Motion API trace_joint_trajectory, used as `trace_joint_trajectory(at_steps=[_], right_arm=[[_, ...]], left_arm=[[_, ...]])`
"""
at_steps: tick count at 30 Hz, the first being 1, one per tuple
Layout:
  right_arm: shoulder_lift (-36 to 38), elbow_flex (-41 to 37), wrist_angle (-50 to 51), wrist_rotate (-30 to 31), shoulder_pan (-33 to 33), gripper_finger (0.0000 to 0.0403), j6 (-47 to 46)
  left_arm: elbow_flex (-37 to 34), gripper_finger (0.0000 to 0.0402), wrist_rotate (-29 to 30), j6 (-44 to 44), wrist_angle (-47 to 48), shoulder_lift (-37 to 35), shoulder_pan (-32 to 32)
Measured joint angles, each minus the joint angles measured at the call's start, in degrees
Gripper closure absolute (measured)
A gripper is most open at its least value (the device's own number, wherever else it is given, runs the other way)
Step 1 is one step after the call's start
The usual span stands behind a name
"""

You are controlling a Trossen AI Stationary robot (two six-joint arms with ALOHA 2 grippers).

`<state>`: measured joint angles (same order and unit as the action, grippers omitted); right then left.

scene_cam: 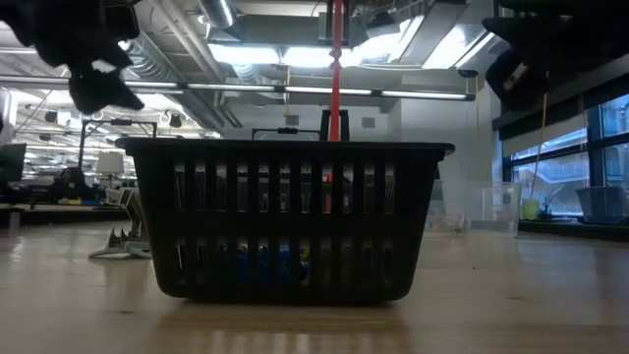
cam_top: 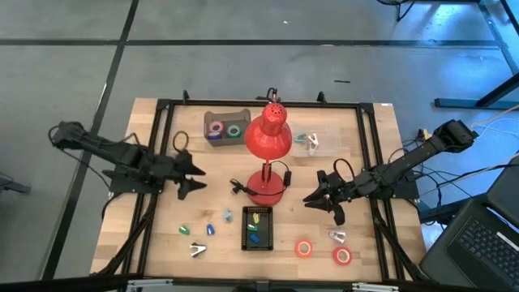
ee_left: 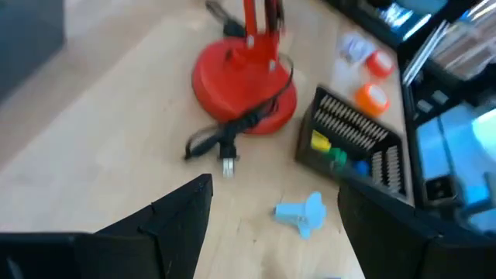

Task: Pick and place Stapler, Stapler remover, tape
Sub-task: Put the purple staple remover into the transparent bin

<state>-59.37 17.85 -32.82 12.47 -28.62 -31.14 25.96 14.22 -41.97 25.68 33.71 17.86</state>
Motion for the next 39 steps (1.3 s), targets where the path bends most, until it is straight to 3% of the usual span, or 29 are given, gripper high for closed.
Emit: trace_joint_trajectory(at_steps=[6,11,17,23,27,32,39], right_arm=[[0.02,0.02,6.61,-5.25,-1.38,0.0324,-17.30],[0.00,1.64,16.40,-6.06,-6.61,0.0354,-29.56],[-0.36,11.94,33.15,-6.10,-12.66,0.0396,-36.08],[-5.01,23.64,51.05,-5.89,-16.19,0.0394,-40.68],[-11.45,29.65,66.30,-13.43,-16.46,0.0399,-46.63],[-19.04,33.79,77.01,-22.97,-16.48,0.0395,-47.31],[-22.86,34.64,76.97,-24.52,-16.17,0.0392,-39.04]], left_arm=[[-0.62,0.0135,5.55,-4.42,-2.61,7.15,6.96],[-0.62,0.0135,10.91,-4.42,-4.86,11.37,10.30],[-0.62,0.0135,15.21,-5.13,-4.86,13.92,11.07],[-0.62,0.0135,15.37,-6.81,-4.80,14.72,11.05],[-0.62,0.0135,15.41,-6.85,-4.80,15.02,11.05],[-0.62,0.0135,16.49,-6.85,-4.75,15.04,11.05],[-0.60,0.0135,19.34,-6.83,-4.75,15.04,11.05]])
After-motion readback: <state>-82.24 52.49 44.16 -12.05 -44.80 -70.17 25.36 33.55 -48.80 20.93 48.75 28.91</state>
